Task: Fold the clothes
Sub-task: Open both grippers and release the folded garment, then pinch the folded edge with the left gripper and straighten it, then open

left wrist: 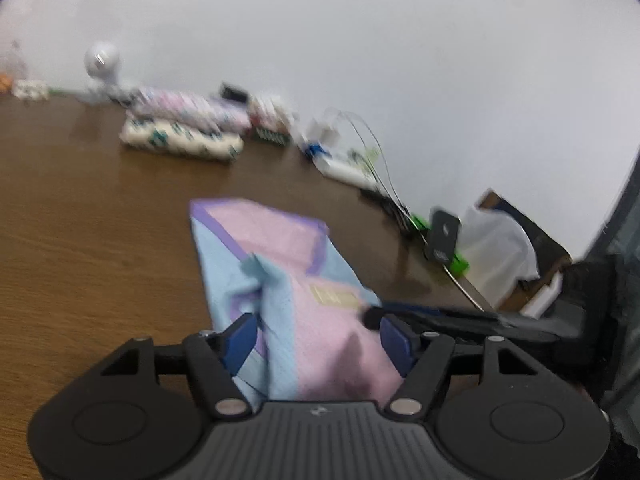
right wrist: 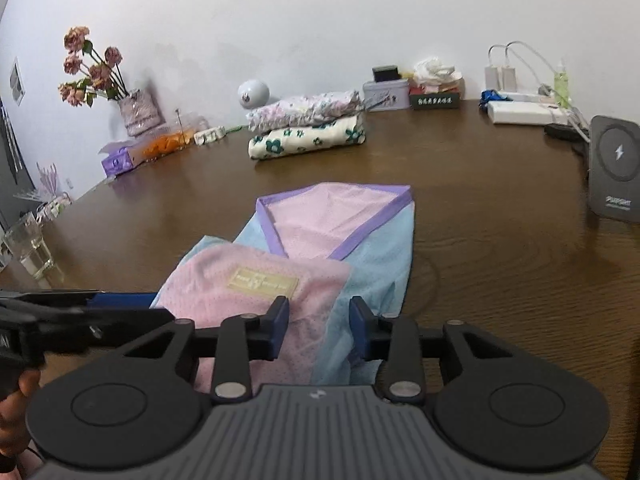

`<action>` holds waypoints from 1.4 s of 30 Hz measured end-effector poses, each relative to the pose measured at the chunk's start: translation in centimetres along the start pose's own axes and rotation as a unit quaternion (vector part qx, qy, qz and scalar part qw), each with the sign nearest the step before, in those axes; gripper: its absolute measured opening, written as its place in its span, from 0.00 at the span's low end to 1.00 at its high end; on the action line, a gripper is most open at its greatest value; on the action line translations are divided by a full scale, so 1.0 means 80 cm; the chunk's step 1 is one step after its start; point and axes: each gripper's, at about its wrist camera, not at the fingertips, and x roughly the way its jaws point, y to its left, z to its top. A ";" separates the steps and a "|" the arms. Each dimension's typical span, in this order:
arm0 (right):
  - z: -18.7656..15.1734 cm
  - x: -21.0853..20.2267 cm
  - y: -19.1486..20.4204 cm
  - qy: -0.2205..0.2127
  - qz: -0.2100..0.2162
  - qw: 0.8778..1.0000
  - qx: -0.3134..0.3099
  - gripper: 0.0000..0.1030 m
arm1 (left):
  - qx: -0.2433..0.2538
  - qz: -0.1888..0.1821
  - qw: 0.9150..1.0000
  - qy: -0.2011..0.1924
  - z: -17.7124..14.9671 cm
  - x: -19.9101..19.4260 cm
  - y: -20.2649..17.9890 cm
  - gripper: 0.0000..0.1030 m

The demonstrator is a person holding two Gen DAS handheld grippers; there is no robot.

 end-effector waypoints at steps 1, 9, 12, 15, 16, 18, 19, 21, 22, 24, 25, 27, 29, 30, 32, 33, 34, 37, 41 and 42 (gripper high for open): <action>-0.001 -0.005 -0.001 -0.005 0.001 1.000 -0.001 0.36 | 0.007 0.012 1.000 -0.001 0.000 0.000 0.000 0.69; -0.008 -0.022 -0.008 -0.010 0.013 1.000 -0.009 0.43 | 0.006 0.033 0.999 0.023 -0.001 0.021 -0.005 0.69; -0.011 -0.016 -0.008 -0.002 0.015 1.000 -0.005 0.42 | -0.013 0.037 0.999 0.028 0.001 0.029 0.000 0.69; -0.012 -0.011 -0.009 0.001 0.022 1.000 0.002 0.40 | -0.014 0.033 0.999 0.033 0.005 0.034 -0.002 0.62; -0.012 -0.009 -0.010 0.002 0.024 1.000 0.005 0.39 | -0.015 0.030 0.999 0.042 0.005 0.037 -0.003 0.59; -0.013 -0.005 -0.010 0.004 0.028 1.000 0.010 0.37 | -0.027 0.030 0.998 0.057 0.003 0.044 -0.002 0.50; -0.013 -0.003 -0.010 0.006 0.030 0.999 0.012 0.36 | -0.034 0.028 0.997 0.062 0.003 0.046 -0.001 0.47; -0.016 -0.001 -0.009 0.009 0.030 0.999 0.012 0.35 | -0.053 0.016 0.996 0.069 0.002 0.048 0.003 0.24; -0.017 0.000 -0.009 0.011 0.030 0.999 0.013 0.35 | -0.071 0.007 0.995 0.071 0.001 0.048 0.008 0.14; -0.017 0.001 -0.009 0.012 0.034 0.999 0.017 0.24 | -0.118 -0.018 0.990 0.069 0.001 0.046 0.018 0.08; -0.016 -0.002 -0.009 0.008 0.037 0.999 0.019 0.19 | -0.145 -0.030 0.987 0.067 0.001 0.044 0.025 0.07; -0.012 -0.010 -0.008 -0.008 0.036 0.999 0.022 0.13 | -0.190 -0.038 0.979 0.067 -0.002 0.044 0.038 0.08; -0.007 -0.013 -0.008 -0.013 0.034 0.999 0.020 0.13 | -0.208 -0.035 0.975 0.070 -0.005 0.046 0.045 0.15; -0.006 -0.011 -0.008 -0.009 0.027 0.999 0.018 0.13 | -0.210 -0.032 0.975 0.071 -0.006 0.046 0.047 0.24; -0.007 -0.002 -0.007 0.005 0.006 1.000 0.010 0.15 | -0.202 -0.023 0.977 0.064 -0.005 0.040 0.046 0.36; -0.007 0.000 -0.006 0.008 -0.005 1.000 0.004 0.19 | -0.188 -0.021 0.980 0.054 0.000 0.034 0.043 0.38; -0.006 -0.002 -0.004 0.004 -0.007 1.000 0.000 0.19 | -0.175 -0.019 0.983 0.045 0.005 0.027 0.040 0.38; 0.002 -0.010 0.004 -0.017 0.008 1.000 -0.009 0.20 | -0.136 -0.020 0.990 0.011 0.027 0.015 0.026 0.38; 0.011 -0.005 0.020 -0.027 0.020 0.999 -0.028 0.19 | -0.068 0.009 0.998 -0.011 0.045 0.030 -0.004 0.34; 0.012 0.006 0.026 -0.017 0.019 0.999 -0.037 0.19 | -0.050 0.023 0.998 -0.007 0.045 0.039 -0.011 0.21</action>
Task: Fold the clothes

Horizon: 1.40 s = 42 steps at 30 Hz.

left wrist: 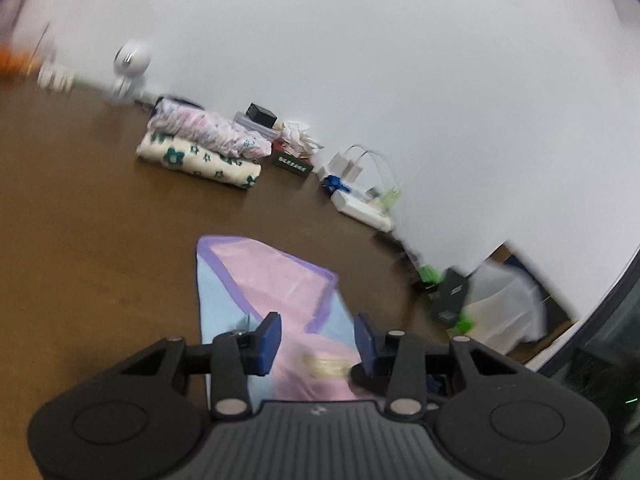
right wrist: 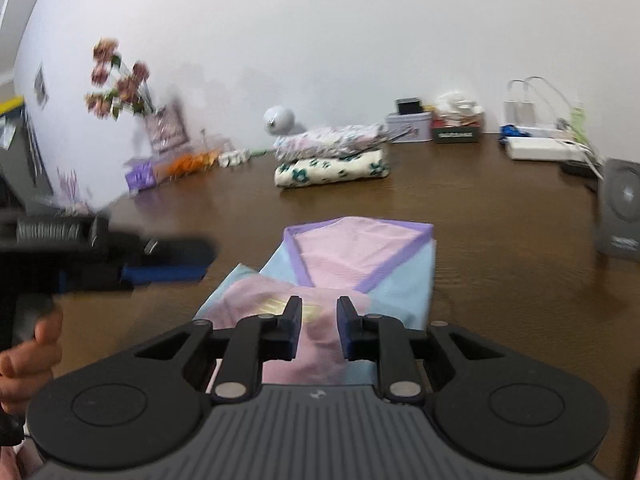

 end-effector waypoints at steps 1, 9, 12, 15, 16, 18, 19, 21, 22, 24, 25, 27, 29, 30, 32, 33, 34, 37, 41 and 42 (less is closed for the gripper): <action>0.000 0.011 0.005 0.014 0.002 1.000 -0.008 0.19 | 0.013 0.015 1.000 0.013 -0.003 0.011 -0.004 0.15; 0.000 0.014 0.002 0.017 0.008 1.000 -0.005 0.20 | 0.020 0.066 0.996 0.060 -0.031 0.034 0.018 0.15; 0.008 0.010 -0.013 0.003 -0.004 1.000 0.012 0.20 | 0.023 0.063 0.996 0.060 -0.032 0.034 0.019 0.16; 0.009 0.025 -0.020 0.027 -0.017 0.999 0.008 0.25 | 0.033 0.062 0.996 0.061 -0.033 0.035 0.018 0.16; 0.009 0.027 -0.021 0.032 -0.020 0.999 0.007 0.27 | 0.034 0.061 0.996 0.061 -0.033 0.035 0.018 0.16; 0.008 0.032 -0.023 0.043 -0.026 0.999 0.006 0.28 | 0.034 0.060 0.996 0.060 -0.033 0.036 0.016 0.16; 0.010 0.032 -0.022 0.040 -0.026 0.999 0.004 0.28 | 0.036 0.061 0.996 0.059 -0.033 0.037 0.016 0.16; 0.016 0.029 -0.015 0.026 -0.022 0.999 -0.006 0.28 | 0.049 0.063 0.995 0.056 -0.034 0.037 0.012 0.16; 0.019 0.033 -0.012 0.025 -0.020 0.999 -0.011 0.28 | 0.057 0.064 0.995 0.055 -0.035 0.037 0.011 0.16; 0.017 0.046 -0.011 0.039 -0.020 0.999 -0.017 0.28 | 0.065 0.066 0.994 0.055 -0.035 0.037 0.009 0.16; 0.016 0.052 -0.011 0.048 -0.020 0.998 -0.019 0.28 | 0.067 0.067 0.994 0.055 -0.035 0.036 0.009 0.17; 0.013 0.065 -0.010 0.066 -0.020 0.997 -0.023 0.28 | 0.072 0.070 0.994 0.053 -0.037 0.034 0.007 0.18; 0.012 0.068 -0.007 0.076 -0.018 0.996 -0.043 0.28 | 0.079 0.072 0.993 0.052 -0.040 0.030 0.005 0.17; 0.012 0.067 -0.005 0.081 -0.016 0.995 -0.049 0.28 | 0.084 0.073 0.992 0.052 -0.042 0.028 0.003 0.18; 0.011 0.065 -0.002 0.088 -0.010 0.994 -0.062 0.29 | 0.099 0.075 0.991 0.054 -0.047 0.020 -0.002 0.18; 0.009 0.062 0.001 0.089 -0.008 0.994 -0.070 0.29 | 0.105 0.073 0.990 0.056 -0.050 0.015 -0.002 0.18; 0.005 0.057 0.005 0.090 -0.005 0.993 -0.075 0.29 | 0.110 0.069 0.990 0.059 -0.055 0.007 -0.002 0.18; -0.010 0.038 0.016 0.089 0.012 0.992 -0.085 0.29 | 0.110 0.054 0.990 0.071 -0.070 -0.021 0.001 0.17; -0.033 0.007 0.033 0.090 0.034 0.991 -0.095 0.29 | 0.145 0.048 0.987 0.055 -0.094 -0.070 0.003 0.27; -0.037 0.001 0.036 0.090 0.036 0.991 -0.096 0.29 | 0.170 0.054 0.983 0.036 -0.097 -0.085 0.003 0.41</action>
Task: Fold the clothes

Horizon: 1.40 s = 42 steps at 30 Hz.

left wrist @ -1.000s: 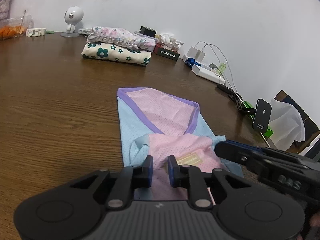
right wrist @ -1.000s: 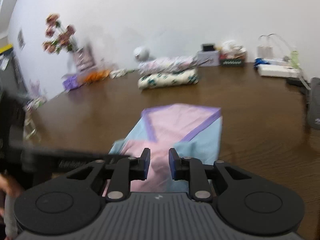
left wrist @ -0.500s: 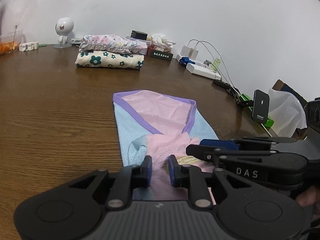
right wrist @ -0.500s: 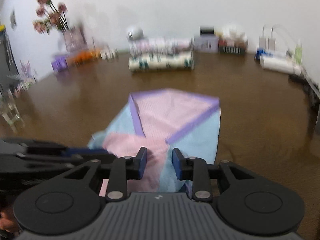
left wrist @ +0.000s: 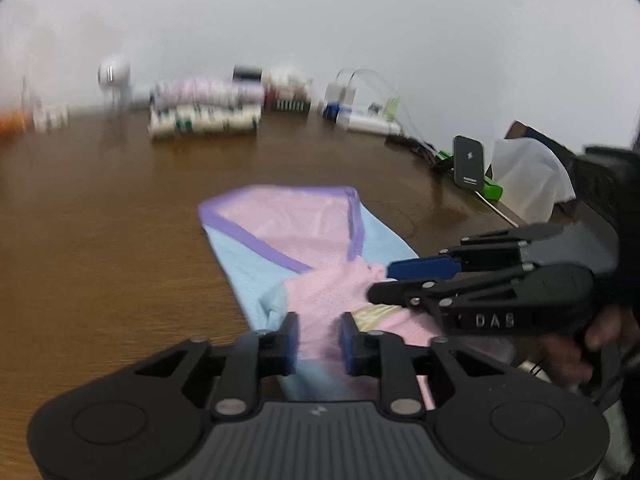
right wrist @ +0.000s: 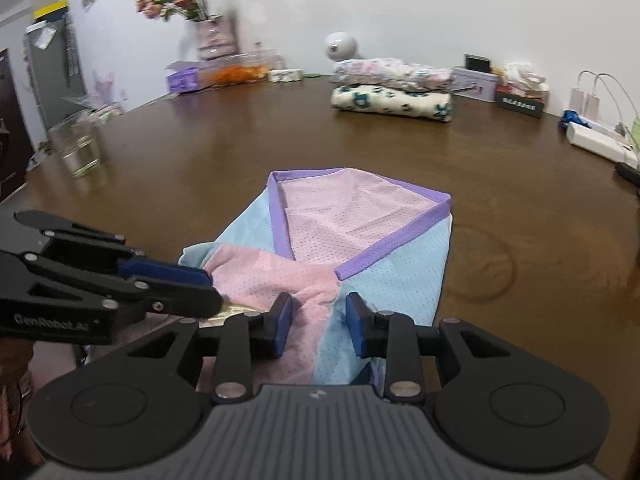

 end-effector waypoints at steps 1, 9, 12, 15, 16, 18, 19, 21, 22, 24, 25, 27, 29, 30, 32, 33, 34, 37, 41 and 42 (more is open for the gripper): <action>-0.002 -0.003 0.003 0.000 -0.001 1.000 0.000 0.29 | 0.034 0.010 0.999 -0.023 -0.006 -0.015 -0.003 0.48; 0.000 -0.004 0.007 0.006 -0.007 1.000 -0.001 0.29 | 0.353 0.005 0.929 -0.107 -0.085 -0.070 -0.055 0.78; 0.000 -0.004 0.007 0.007 -0.009 1.000 0.001 0.29 | 0.444 -0.003 0.888 -0.122 -0.116 -0.052 -0.073 0.80; 0.000 -0.007 0.008 0.013 -0.003 1.000 -0.004 0.29 | 0.509 0.029 0.852 -0.122 -0.131 -0.021 -0.080 0.80; -0.001 -0.008 0.007 0.015 0.000 1.000 -0.006 0.29 | 0.526 0.040 0.841 -0.121 -0.133 -0.013 -0.081 0.80; -0.001 -0.011 0.004 0.020 0.009 1.000 -0.006 0.29 | 0.545 0.045 0.828 -0.122 -0.131 -0.002 -0.081 0.80; -0.001 -0.012 0.002 0.023 0.013 1.000 -0.006 0.29 | 0.548 0.040 0.827 -0.120 -0.129 0.001 -0.079 0.80; -0.001 -0.014 0.002 0.028 0.017 0.999 -0.004 0.29 | 0.544 0.023 0.832 -0.108 -0.121 0.003 -0.075 0.78; -0.001 -0.015 0.003 0.031 0.016 0.999 -0.003 0.29 | 0.541 0.013 0.835 -0.101 -0.117 0.004 -0.073 0.76; -0.002 -0.019 0.008 0.040 0.012 0.999 -0.002 0.30 | 0.529 -0.009 0.845 -0.082 -0.107 0.005 -0.067 0.69; -0.003 -0.021 0.009 0.046 0.014 0.999 0.000 0.30 | 0.521 -0.021 0.850 -0.073 -0.103 0.005 -0.064 0.67; -0.005 -0.028 0.010 0.055 0.025 0.998 0.002 0.35 | 0.510 -0.045 0.857 -0.057 -0.098 0.006 -0.061 0.62; -0.008 -0.037 0.001 0.043 0.037 0.998 -0.010 0.45 | 0.505 -0.061 0.860 -0.042 -0.096 0.012 -0.056 0.60; -0.010 -0.043 -0.005 0.034 0.041 0.998 -0.017 0.57 | 0.505 -0.065 0.860 -0.039 -0.097 0.016 -0.052 0.60; -0.014 -0.057 -0.017 0.009 0.049 0.998 -0.039 0.72 | 0.498 -0.077 0.863 -0.039 -0.094 0.018 -0.048 0.60; -0.021 -0.072 -0.019 -0.014 0.062 0.995 -0.073 0.82 | 0.493 -0.085 0.865 -0.039 -0.092 0.018 -0.046 0.60; -0.030 -0.088 -0.015 -0.038 0.083 0.989 -0.116 0.87 | 0.486 -0.094 0.868 -0.037 -0.089 0.019 -0.044 0.60; -0.063 -0.121 0.004 -0.079 0.137 0.950 -0.271 0.99 | 0.458 -0.120 0.881 -0.029 -0.079 0.008 -0.040 0.60; -0.100 -0.106 0.029 -0.083 0.100 0.898 -0.421 0.97 | 0.456 -0.132 0.880 -0.023 -0.077 0.010 -0.039 0.60; -0.101 -0.098 0.028 -0.082 0.091 0.895 -0.428 0.94 | 0.454 -0.138 0.880 -0.020 -0.075 0.010 -0.037 0.60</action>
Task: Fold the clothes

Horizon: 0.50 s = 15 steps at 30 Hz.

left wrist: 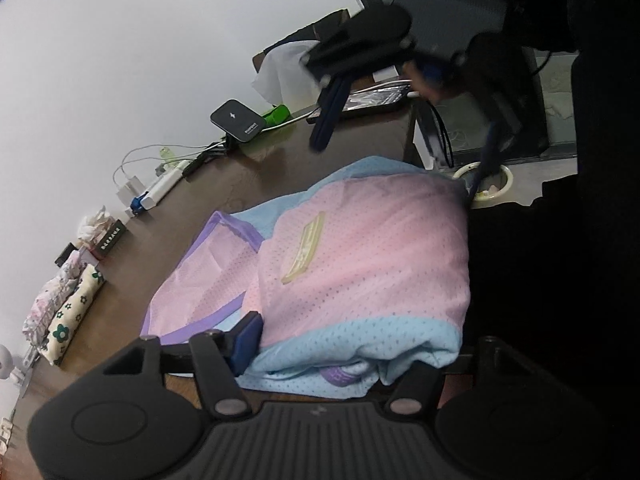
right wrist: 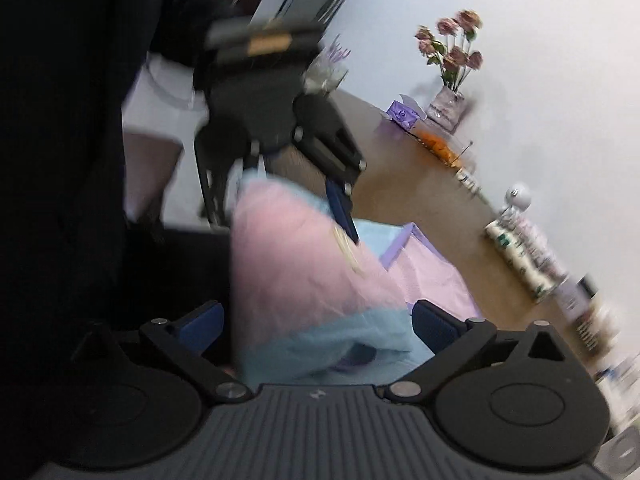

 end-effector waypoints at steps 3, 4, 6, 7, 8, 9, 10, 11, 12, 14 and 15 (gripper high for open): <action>-0.004 0.014 -0.010 0.004 -0.004 1.000 0.002 0.85 | -0.012 -0.022 1.000 -0.001 0.000 0.000 0.010 0.60; -0.004 0.017 -0.014 0.005 -0.003 1.000 0.004 0.84 | -0.016 -0.028 0.999 -0.002 -0.002 0.000 0.012 0.60; -0.007 0.024 -0.018 0.007 0.007 1.000 0.008 0.81 | -0.033 -0.043 0.999 -0.005 -0.002 -0.002 0.020 0.60; -0.009 0.027 -0.019 0.011 0.018 1.000 0.012 0.78 | -0.042 -0.051 0.998 -0.006 -0.003 -0.003 0.024 0.60; -0.010 0.030 -0.021 0.020 0.035 0.999 0.023 0.71 | -0.053 -0.060 0.997 -0.007 -0.002 -0.004 0.030 0.58; -0.009 0.033 -0.024 0.031 0.055 0.997 0.038 0.69 | -0.065 -0.069 0.996 -0.007 -0.002 -0.005 0.035 0.55; -0.007 0.034 -0.027 0.036 0.069 0.996 0.053 0.67 | -0.076 -0.077 0.994 -0.008 -0.002 -0.006 0.040 0.53; -0.006 0.033 -0.030 0.036 0.079 0.994 0.069 0.67 | -0.086 -0.084 0.993 -0.010 -0.002 -0.008 0.044 0.50; -0.004 0.032 -0.035 0.037 0.091 0.991 0.090 0.67 | -0.092 -0.089 0.992 -0.010 -0.002 -0.009 0.047 0.49; -0.003 0.028 -0.047 0.034 0.112 0.984 0.132 0.67 | -0.086 -0.087 0.992 -0.011 -0.003 -0.010 0.047 0.49; -0.002 0.028 -0.052 0.032 0.112 0.983 0.142 0.67 | -0.088 -0.087 0.992 -0.011 -0.003 -0.010 0.048 0.50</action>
